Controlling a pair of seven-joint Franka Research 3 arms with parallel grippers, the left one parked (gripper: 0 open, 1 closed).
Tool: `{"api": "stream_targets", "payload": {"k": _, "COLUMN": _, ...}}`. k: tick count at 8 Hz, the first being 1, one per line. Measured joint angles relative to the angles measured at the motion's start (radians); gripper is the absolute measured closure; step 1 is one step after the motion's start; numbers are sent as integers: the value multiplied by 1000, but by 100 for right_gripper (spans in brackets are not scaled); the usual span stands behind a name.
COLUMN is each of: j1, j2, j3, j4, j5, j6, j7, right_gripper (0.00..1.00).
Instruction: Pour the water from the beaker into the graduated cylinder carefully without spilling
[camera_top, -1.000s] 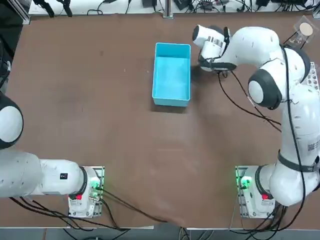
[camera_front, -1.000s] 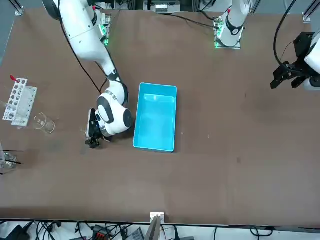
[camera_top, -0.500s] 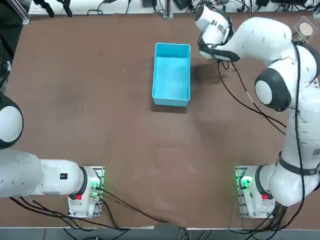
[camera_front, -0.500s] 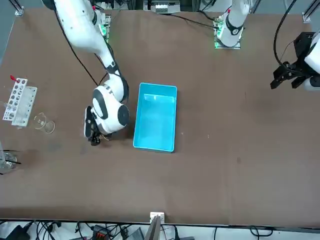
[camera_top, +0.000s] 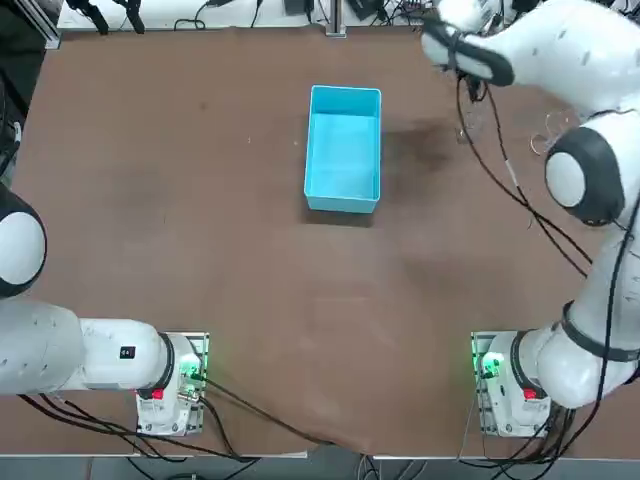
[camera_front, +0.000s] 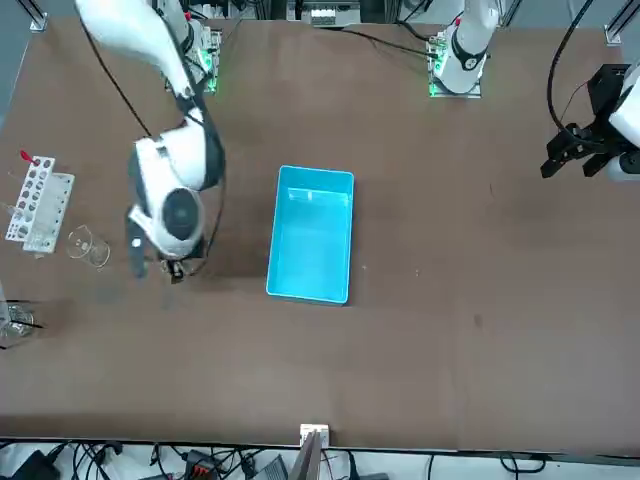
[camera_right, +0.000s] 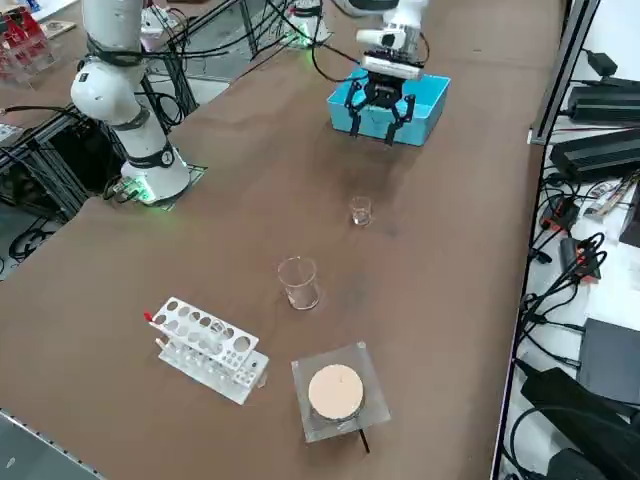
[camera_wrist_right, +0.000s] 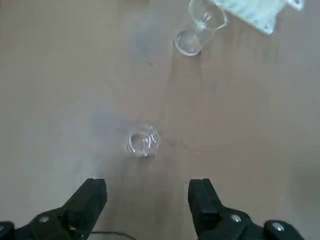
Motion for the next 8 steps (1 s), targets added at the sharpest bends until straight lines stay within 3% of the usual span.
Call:
{"api": "stream_targets", "payload": {"k": 4, "j1": -134, "j2": -129, "j3": -2, "j4": 5, "j5": 240, "j6": -36, "j7": -534, "right_gripper": 0}}
{"api": "stream_targets", "payload": {"k": 8, "j1": -216, "j2": -225, "j3": 2, "j4": 26, "j5": 307, "j6": -181, "j7": -1062, "right_gripper": 0}}
